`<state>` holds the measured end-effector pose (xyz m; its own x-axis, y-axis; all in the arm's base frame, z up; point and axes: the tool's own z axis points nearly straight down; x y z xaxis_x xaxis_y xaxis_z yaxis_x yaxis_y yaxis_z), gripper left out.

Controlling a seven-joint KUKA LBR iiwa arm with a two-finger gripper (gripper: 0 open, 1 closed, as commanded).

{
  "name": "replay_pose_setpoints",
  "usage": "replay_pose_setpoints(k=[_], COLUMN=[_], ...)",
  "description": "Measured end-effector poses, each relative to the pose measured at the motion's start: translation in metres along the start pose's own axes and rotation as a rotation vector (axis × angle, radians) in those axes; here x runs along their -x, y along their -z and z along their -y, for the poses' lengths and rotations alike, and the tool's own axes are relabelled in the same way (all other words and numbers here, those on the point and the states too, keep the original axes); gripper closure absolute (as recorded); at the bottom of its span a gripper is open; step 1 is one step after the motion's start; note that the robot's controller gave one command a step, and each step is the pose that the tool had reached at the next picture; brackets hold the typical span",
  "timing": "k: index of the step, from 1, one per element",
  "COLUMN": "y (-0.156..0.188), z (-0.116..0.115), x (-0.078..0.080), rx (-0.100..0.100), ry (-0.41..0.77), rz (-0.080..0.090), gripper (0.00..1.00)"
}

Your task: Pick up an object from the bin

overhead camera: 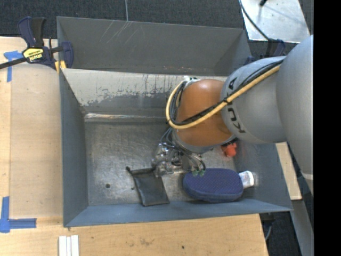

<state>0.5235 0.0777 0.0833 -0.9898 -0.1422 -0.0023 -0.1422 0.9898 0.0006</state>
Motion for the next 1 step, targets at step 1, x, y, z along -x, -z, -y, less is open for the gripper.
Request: replay_pose_setpoints(k=[1], y=[-0.0008], z=[0.0000], x=[-0.0008], rx=[0.000], ry=[0.000], rz=[-0.002], gripper=[0.00])
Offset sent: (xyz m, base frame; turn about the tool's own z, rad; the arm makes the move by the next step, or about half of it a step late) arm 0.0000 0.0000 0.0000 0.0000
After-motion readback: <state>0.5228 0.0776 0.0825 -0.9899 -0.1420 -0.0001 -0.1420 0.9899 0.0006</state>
